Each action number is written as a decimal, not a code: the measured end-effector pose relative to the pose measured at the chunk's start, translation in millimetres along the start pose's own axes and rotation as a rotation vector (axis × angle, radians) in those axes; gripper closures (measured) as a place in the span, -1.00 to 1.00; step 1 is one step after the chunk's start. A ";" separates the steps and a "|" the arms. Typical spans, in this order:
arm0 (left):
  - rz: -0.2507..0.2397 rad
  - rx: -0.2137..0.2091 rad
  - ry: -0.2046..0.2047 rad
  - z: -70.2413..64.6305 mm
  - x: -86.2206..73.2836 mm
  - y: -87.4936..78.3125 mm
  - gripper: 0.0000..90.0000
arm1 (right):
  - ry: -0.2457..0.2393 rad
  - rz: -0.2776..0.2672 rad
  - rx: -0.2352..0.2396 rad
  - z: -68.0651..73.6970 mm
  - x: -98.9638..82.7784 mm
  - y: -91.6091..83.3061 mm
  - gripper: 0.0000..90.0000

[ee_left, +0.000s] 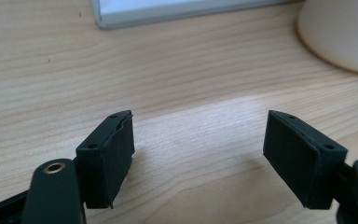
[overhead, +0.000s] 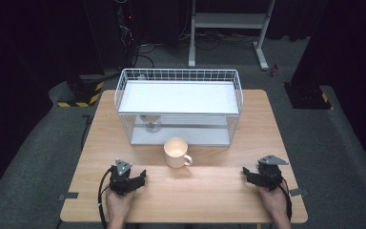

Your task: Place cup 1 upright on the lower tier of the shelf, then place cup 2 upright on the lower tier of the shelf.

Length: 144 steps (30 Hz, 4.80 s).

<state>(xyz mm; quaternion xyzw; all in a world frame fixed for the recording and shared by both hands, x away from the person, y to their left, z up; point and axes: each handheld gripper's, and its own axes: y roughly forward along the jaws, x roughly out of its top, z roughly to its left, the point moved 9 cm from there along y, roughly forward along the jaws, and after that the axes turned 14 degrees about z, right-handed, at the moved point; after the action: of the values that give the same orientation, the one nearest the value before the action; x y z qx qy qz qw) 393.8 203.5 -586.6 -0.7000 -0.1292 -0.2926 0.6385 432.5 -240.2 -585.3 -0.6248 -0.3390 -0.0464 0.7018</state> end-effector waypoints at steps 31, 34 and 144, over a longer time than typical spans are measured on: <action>0.024 0.017 0.010 2.5 3.4 5.3 -0.53 | -0.206 -0.171 0.362 120.1 64.0 -11.9 -0.75; 0.024 0.017 0.010 2.6 3.4 5.3 -0.53 | -0.237 -0.174 0.385 135.5 73.5 -10.4 -0.75; 0.022 0.008 0.025 0.4 3.5 5.3 -0.52 | -0.403 -0.166 0.322 220.2 152.0 17.9 -0.77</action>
<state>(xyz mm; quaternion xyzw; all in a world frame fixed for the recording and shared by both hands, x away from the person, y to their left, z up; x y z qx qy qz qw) 399.7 202.4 -588.9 -0.6953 -0.1148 -0.2938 0.6458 465.7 18.2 -521.6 -0.4719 -0.5250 0.0759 0.7042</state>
